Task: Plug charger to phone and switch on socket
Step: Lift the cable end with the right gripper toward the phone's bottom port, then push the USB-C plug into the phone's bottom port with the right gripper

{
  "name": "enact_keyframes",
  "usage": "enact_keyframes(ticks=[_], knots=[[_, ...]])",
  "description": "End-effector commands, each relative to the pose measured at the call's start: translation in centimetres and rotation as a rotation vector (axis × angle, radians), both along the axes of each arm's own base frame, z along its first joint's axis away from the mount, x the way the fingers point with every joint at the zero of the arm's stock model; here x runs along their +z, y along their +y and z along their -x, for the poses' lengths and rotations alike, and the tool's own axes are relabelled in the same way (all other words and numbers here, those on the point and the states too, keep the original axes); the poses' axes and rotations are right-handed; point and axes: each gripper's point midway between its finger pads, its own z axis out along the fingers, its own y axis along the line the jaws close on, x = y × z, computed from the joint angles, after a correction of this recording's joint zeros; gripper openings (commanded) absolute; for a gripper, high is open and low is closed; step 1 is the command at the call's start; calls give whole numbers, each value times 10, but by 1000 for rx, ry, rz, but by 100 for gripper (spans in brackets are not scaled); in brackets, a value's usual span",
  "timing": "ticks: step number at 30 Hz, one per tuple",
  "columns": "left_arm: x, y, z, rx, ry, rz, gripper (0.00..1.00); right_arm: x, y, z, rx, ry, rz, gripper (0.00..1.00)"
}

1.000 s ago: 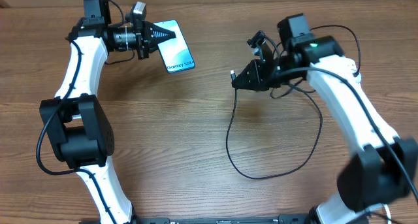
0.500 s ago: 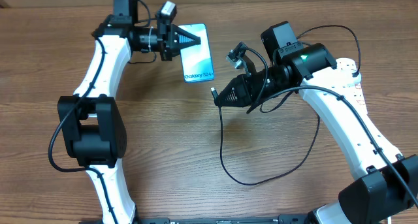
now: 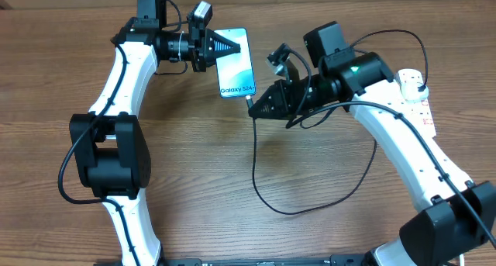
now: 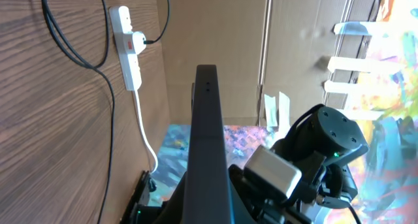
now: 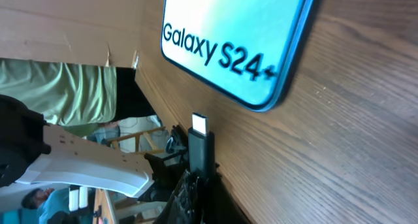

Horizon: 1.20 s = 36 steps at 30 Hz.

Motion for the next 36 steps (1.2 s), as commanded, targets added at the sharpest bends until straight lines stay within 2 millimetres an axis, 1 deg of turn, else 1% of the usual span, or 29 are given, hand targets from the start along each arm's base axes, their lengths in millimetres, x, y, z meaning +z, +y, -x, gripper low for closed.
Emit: enact_keyframes(ticks=[1, 5, 10, 16, 21, 27, 36], knots=[[14, 2, 2, -17, -15, 37, 4, -5, 6, 1, -9, 24, 19, 4], [14, 2, 2, -17, -15, 37, 5, -11, 8, 2, -25, 37, 46, 4], [14, 2, 2, -18, -15, 37, 4, -16, 13, -1, -51, 51, 39, 4], [14, 2, 2, -19, -15, 37, 4, -21, 13, -3, -63, 63, 39, 4], [13, 1, 2, -19, -37, 37, 4, -20, 15, -2, -54, 53, 36, 4], [7, 2, -2, 4, -47, 0, 5, -20, 20, 1, -34, 36, 34, 4], [7, 1, -2, 6, -49, -3, 4, -22, 18, -1, -36, 16, 45, 4]])
